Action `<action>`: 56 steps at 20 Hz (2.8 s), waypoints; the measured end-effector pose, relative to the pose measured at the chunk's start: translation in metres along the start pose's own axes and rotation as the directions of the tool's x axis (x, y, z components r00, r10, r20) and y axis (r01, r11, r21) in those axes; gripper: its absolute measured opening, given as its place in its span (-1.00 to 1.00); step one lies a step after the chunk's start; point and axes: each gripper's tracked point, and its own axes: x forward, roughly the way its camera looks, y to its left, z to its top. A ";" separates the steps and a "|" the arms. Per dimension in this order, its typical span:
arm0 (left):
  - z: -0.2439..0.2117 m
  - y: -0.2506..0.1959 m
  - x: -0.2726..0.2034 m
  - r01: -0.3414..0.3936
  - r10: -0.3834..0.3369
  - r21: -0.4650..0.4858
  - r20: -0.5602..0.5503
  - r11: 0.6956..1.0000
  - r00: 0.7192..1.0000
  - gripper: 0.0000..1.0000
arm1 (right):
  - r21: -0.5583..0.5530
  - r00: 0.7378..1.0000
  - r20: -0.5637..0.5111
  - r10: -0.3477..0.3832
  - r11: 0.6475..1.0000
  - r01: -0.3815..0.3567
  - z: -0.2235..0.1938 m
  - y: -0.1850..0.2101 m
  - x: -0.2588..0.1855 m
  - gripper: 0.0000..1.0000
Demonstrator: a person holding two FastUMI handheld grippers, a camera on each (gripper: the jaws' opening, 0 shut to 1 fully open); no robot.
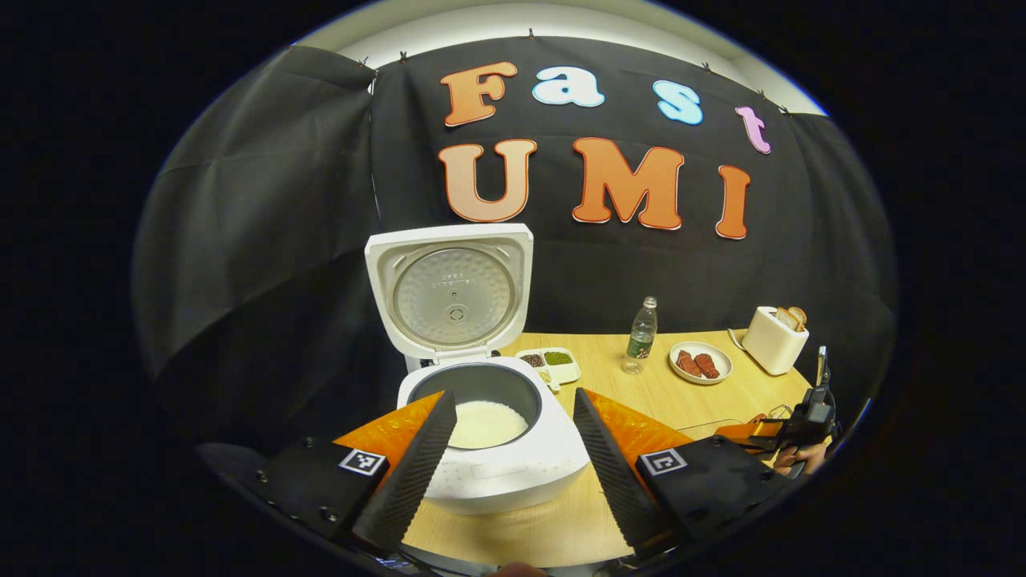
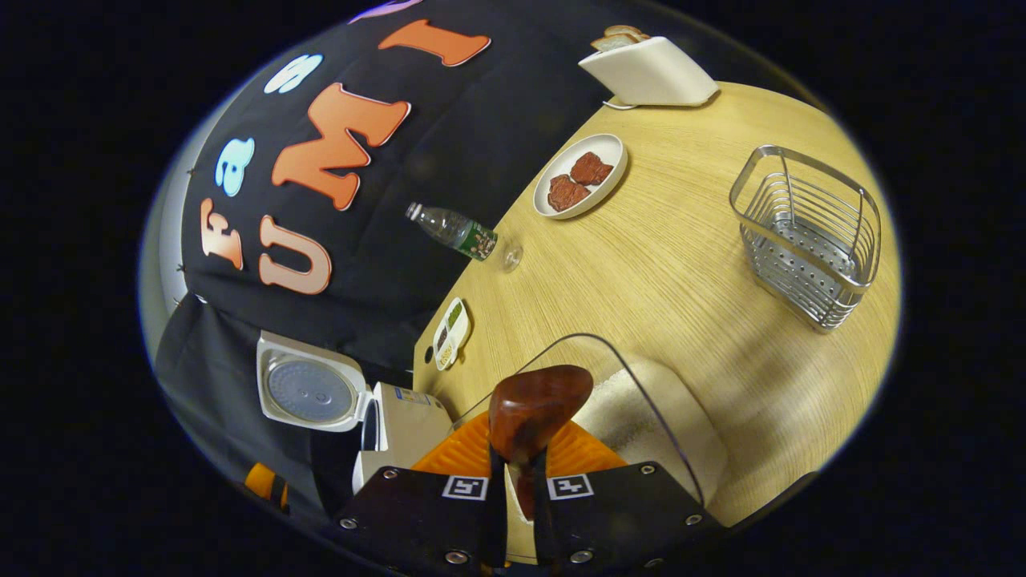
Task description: Close the left gripper, press the button to open the rice cooker; take a wooden spoon from the chopstick holder with the right hand, scoop a spoonful of rice and pour it into the rice cooker, then put the wooden spoon back into the chopstick holder.
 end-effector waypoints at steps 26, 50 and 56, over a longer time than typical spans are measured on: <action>0.006 0.043 -0.015 -0.140 0.128 0.070 0.145 0.988 0.981 1.00 | 0.325 0.948 -0.063 0.311 0.905 -0.276 0.014 0.195 0.043 -0.75; -0.040 0.166 -0.022 -0.161 0.160 0.007 0.074 0.987 0.984 1.00 | -0.514 0.975 0.021 0.220 0.839 -0.178 -0.072 0.363 0.122 -0.75; -0.046 0.171 -0.016 -0.154 0.154 -0.003 0.058 0.988 0.986 1.00 | -0.636 0.969 0.062 0.241 0.758 -0.147 -0.071 0.380 0.118 -0.75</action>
